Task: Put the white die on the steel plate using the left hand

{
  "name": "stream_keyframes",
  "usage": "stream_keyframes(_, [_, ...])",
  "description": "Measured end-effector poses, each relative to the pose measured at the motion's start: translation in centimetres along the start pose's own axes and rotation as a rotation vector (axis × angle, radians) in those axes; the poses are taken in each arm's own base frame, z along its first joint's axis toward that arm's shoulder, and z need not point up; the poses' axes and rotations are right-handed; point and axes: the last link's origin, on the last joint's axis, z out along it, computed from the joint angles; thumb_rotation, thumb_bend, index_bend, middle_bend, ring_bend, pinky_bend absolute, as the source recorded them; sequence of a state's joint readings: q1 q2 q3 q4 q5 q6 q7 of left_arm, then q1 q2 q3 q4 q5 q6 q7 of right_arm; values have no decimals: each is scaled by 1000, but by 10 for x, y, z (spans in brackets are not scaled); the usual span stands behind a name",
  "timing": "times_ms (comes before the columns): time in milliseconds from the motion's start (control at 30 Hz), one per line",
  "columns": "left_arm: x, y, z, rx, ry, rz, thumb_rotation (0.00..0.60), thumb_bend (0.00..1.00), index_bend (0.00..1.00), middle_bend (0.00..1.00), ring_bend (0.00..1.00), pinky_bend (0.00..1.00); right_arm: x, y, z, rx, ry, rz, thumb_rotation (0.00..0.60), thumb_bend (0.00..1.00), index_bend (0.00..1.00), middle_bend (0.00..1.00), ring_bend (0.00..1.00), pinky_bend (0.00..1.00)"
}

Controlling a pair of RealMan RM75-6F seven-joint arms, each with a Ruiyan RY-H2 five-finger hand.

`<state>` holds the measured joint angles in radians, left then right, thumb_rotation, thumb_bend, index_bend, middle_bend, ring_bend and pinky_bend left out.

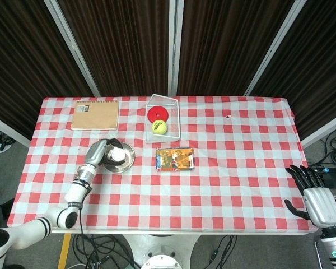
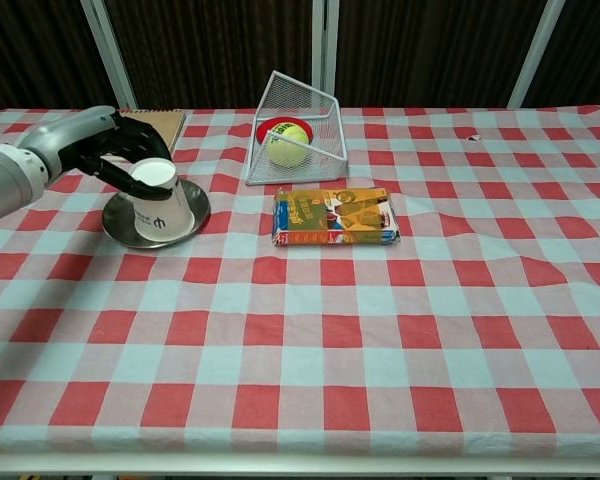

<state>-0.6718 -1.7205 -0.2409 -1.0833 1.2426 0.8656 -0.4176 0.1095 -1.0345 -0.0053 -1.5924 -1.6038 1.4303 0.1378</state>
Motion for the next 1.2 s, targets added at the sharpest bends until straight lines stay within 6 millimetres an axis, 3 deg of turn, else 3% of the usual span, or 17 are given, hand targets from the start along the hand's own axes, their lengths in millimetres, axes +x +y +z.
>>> stream_keyframes(100, [-3, 2, 0, -7, -11, 14, 600, 220, 479, 487, 328, 209, 1, 0, 1, -1, 3, -3, 600, 221, 79, 74, 0, 0])
stream_keyframes(367, [20, -20, 12, 93, 90, -15, 600, 220, 479, 487, 328, 209, 1, 0, 0, 1, 1, 0, 600, 222, 79, 74, 0, 0])
stream_keyframes(700, [-1, 2, -3, -6, -3, 9, 600, 221, 479, 483, 328, 209, 1, 0, 1, 1, 4, -1, 600, 222, 79, 74, 0, 0])
stream_keyframes(1033, [27, -22, 11, 104, 103, -18, 600, 221, 479, 483, 328, 209, 1, -1, 0, -1, 3, 0, 600, 222, 79, 74, 0, 0])
stream_keyframes(1200, [16, -10, 4, 59, 42, -57, 600, 222, 479, 483, 329, 209, 0, -1, 0, 1, 0, 1, 600, 222, 79, 74, 0, 0])
